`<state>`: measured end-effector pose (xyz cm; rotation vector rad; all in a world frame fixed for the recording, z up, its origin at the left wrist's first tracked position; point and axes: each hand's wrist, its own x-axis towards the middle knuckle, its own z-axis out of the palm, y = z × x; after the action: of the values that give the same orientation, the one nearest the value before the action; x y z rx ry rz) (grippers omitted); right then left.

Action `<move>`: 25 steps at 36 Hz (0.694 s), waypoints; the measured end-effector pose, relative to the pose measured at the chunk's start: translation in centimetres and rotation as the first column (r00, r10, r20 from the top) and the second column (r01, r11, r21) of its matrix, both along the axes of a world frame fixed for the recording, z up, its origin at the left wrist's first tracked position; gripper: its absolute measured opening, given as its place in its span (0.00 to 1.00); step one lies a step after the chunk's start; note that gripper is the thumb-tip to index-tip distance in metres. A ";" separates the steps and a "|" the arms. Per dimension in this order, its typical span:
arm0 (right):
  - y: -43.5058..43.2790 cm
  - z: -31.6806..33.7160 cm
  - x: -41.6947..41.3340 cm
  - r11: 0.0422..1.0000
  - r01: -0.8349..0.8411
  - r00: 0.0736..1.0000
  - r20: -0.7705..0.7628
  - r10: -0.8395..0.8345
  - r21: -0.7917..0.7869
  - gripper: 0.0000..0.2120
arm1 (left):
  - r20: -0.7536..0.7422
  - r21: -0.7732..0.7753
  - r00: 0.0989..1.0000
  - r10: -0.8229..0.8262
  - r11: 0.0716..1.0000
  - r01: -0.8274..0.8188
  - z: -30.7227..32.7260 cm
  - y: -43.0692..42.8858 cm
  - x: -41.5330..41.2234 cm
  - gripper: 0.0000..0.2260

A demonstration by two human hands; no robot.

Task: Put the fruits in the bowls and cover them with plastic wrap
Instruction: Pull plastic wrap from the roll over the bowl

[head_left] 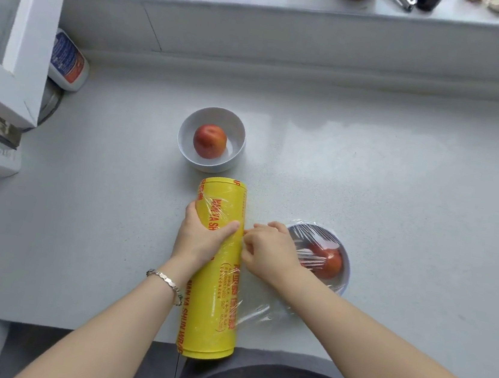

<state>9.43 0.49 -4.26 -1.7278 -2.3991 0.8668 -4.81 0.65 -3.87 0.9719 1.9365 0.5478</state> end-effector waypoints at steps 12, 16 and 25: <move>-1.9 1.7 1.8 0.997 -0.051 0.983 -0.180 0.040 -0.054 0.22 | -0.028 0.010 1.000 -0.006 1.000 0.006 0.0 -0.1 0.3 0.40; -2.1 2.2 1.0 0.992 -0.074 0.990 -0.129 0.061 -0.098 0.17 | -0.032 0.017 0.999 -0.002 1.000 0.002 0.0 -0.1 0.3 0.40; -2.6 2.2 -0.2 0.995 -0.057 0.998 -0.046 0.053 -0.085 0.11 | -0.078 -0.005 0.997 -0.027 1.000 0.026 -0.1 -0.2 0.6 0.43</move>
<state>9.28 -2.07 -2.08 -1.6602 -2.4260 1.0191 -4.24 0.49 -3.95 1.0289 1.9902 0.4975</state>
